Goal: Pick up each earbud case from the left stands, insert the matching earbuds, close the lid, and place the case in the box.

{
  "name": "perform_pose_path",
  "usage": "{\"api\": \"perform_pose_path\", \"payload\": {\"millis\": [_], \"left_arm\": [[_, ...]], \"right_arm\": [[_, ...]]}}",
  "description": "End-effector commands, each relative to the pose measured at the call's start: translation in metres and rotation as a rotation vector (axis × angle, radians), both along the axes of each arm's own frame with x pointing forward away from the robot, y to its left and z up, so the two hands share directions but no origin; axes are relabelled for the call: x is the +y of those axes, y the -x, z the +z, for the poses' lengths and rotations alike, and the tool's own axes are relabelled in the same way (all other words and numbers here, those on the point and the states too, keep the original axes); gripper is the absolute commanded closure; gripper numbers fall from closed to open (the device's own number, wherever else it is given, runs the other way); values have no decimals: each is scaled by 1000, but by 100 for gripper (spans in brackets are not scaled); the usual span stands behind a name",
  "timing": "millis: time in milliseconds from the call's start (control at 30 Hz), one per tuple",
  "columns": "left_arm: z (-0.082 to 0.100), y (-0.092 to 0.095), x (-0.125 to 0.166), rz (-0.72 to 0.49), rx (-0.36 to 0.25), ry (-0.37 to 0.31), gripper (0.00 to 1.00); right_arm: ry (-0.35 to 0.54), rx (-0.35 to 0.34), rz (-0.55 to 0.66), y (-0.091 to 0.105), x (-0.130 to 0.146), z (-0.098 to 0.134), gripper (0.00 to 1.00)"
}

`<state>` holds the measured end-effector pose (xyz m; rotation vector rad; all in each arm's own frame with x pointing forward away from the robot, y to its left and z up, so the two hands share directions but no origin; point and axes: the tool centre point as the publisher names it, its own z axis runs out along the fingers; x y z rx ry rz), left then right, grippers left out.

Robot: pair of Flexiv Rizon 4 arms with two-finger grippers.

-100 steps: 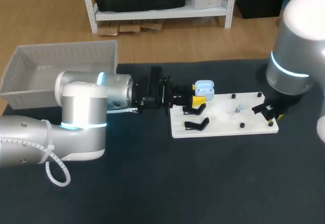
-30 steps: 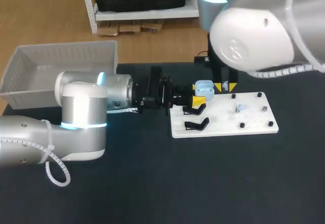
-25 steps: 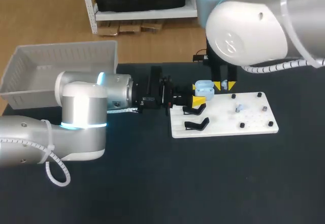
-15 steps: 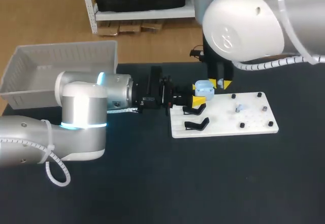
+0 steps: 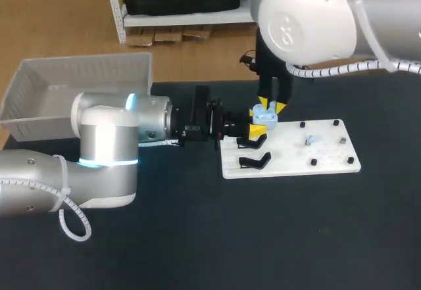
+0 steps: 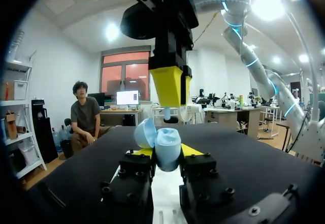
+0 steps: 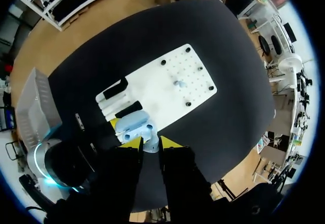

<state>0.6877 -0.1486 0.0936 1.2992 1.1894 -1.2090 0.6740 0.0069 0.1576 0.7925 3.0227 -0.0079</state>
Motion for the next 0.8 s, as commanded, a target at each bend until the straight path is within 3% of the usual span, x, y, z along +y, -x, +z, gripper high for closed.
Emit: {"api": "perform_pose_path", "payload": {"millis": [33,800], "left_arm": [[-1,2,0,7,-4,3,100],[-1,2,0,7,-4,3,100]], "right_arm": [[1,-1,-1,1,0,1,100],[41,0,24,5,11,-1,100]]}}
